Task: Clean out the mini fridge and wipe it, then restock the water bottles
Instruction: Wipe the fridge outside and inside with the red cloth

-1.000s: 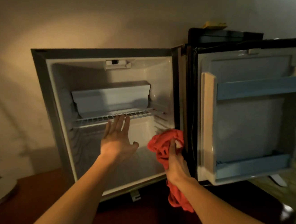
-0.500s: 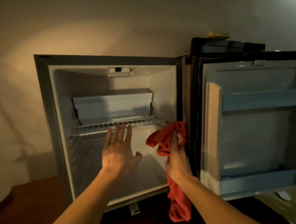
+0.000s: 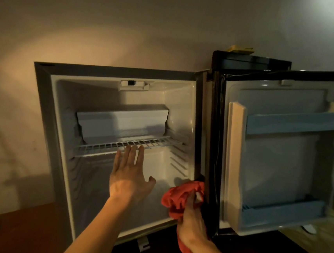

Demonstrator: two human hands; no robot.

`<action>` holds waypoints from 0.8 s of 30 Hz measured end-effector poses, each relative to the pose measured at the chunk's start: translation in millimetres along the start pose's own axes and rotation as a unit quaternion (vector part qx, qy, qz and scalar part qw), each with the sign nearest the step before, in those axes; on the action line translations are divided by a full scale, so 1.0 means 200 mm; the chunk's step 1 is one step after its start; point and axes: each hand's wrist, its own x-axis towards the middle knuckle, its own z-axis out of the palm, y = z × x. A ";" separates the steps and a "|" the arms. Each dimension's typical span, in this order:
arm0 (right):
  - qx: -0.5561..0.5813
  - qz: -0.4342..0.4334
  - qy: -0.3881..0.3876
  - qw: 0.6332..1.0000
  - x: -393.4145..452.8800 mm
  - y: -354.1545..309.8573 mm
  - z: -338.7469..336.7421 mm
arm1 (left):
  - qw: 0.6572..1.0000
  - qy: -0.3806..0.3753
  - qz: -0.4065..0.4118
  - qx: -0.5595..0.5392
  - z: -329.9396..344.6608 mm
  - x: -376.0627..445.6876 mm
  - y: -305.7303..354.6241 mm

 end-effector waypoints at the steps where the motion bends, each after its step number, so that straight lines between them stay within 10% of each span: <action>1: -0.023 -0.006 0.014 1.000 0.02 -0.02 -0.03 | 1.000 0.002 0.000 -0.002 0.00 0.00 0.00; 24: -0.045 0.096 -0.111 0.988 -0.04 -0.03 -0.15 | 1.000 -0.017 0.004 -0.002 0.00 -0.01 -0.01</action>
